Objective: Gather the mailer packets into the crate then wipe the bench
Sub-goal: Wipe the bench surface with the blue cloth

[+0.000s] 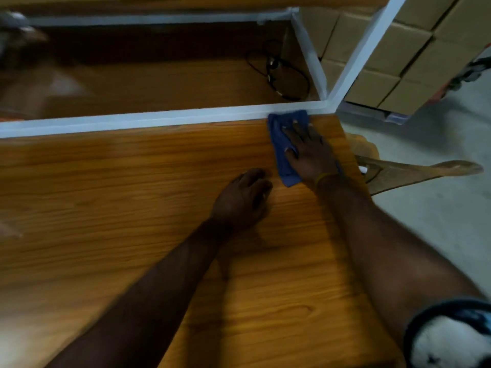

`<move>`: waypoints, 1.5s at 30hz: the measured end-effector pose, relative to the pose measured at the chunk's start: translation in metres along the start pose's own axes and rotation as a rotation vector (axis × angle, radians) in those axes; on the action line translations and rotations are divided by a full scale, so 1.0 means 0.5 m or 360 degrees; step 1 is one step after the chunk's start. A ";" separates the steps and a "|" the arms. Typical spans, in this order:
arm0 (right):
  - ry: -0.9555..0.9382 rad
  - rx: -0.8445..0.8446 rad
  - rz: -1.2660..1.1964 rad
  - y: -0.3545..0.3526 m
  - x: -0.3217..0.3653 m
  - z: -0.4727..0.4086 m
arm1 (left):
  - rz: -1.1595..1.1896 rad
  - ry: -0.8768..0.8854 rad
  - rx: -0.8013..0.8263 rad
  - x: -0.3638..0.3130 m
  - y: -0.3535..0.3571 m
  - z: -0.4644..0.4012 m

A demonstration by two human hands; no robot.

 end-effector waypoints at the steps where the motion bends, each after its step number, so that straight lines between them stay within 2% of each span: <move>1: -0.0112 0.0043 0.0031 0.001 0.009 0.002 | 0.0009 0.0009 -0.0009 0.004 -0.008 0.014; 6: -0.0424 0.0089 0.0118 0.007 0.087 0.063 | -0.0006 -0.0014 -0.0180 0.013 -0.073 0.124; 10: -0.0578 0.0082 0.0118 0.013 0.167 0.150 | -0.0011 -0.0107 -0.0149 0.018 -0.111 0.213; 13: -0.0565 0.0109 0.0088 0.033 0.215 0.229 | -0.0054 -0.0185 -0.0103 0.029 -0.134 0.289; 19: -0.0220 0.0079 0.0110 0.052 0.328 0.410 | -0.0059 -0.0168 0.0003 0.038 -0.150 0.433; 24: 0.0061 -0.0007 -0.0018 0.077 0.443 0.549 | 0.0000 -0.0193 -0.0109 0.009 -0.173 0.545; 31: 0.0878 -0.0139 -0.0190 0.117 0.611 0.699 | 0.0023 -0.0298 -0.0214 -0.005 -0.193 0.679; 38: 0.1253 -0.0168 -0.0318 0.122 0.662 0.678 | 0.0083 -0.0476 -0.0233 0.020 -0.202 0.705; 45: 0.1281 -0.0200 -0.0373 0.101 0.641 0.556 | 0.0022 -0.0558 -0.0295 0.050 -0.217 0.665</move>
Point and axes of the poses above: each hand's wrist, its own z-axis away from the middle knuckle, its own y-axis out of the palm, x = y × z, the point moved 4 cm from there along -z, towards the middle knuckle, and after that the axes turned 1 degree about y, right-handed, at the moved point
